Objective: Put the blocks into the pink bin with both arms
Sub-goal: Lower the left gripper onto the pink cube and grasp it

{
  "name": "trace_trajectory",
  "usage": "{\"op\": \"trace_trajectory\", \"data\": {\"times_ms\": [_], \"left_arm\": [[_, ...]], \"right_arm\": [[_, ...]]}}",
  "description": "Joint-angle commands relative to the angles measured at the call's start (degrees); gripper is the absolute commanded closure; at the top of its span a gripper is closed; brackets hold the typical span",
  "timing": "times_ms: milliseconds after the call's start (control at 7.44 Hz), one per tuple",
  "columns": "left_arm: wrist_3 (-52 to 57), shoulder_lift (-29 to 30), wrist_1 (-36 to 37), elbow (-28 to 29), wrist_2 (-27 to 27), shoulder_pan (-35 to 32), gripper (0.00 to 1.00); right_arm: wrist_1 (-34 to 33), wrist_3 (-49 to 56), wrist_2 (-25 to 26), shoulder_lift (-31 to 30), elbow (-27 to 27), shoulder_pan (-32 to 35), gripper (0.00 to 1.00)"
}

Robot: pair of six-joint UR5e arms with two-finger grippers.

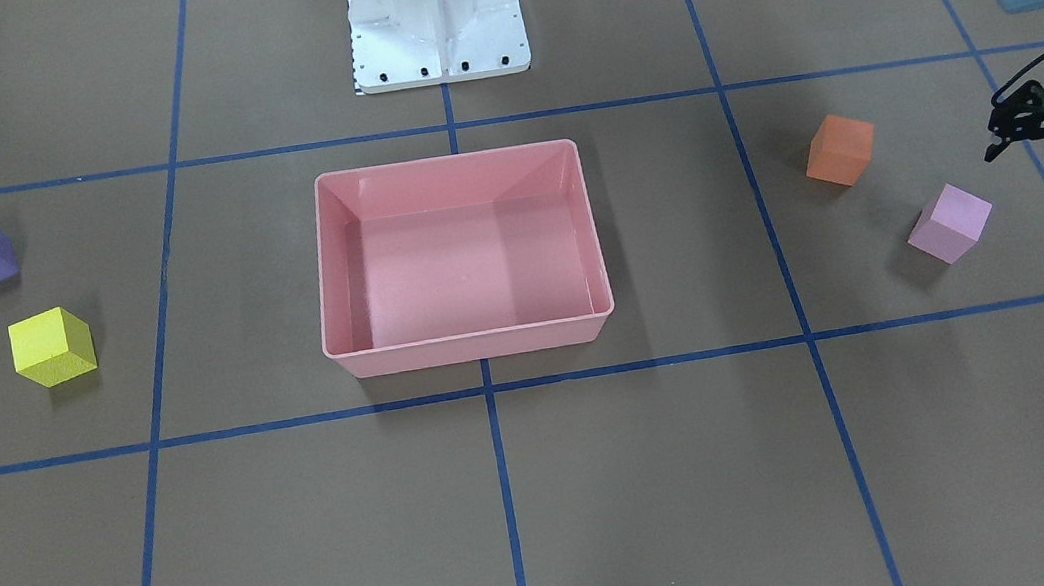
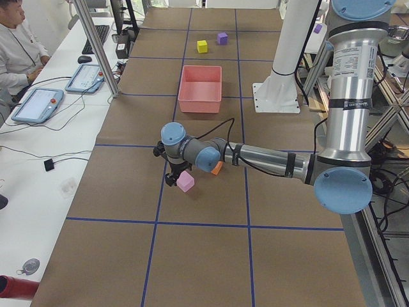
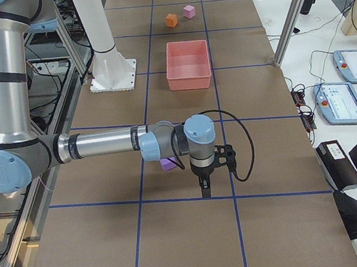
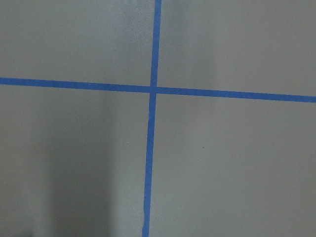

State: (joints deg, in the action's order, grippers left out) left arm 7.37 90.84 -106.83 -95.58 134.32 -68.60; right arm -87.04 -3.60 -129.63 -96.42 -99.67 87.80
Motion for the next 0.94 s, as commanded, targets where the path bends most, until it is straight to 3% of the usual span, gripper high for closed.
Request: {"op": "trace_trajectory", "data": {"times_ms": [0, 806], "left_arm": [[0.0, 1.6, -5.5, 5.0, 0.0, 1.9, 0.0], [-8.5, 2.1, -12.4, 7.2, -1.8, 6.3, 0.0]], "right_arm": [[0.0, 0.0, 0.1, 0.0, 0.0, 0.0, 0.0], [0.0, 0.0, 0.0, 0.0, 0.0, 0.0, 0.0]]}}
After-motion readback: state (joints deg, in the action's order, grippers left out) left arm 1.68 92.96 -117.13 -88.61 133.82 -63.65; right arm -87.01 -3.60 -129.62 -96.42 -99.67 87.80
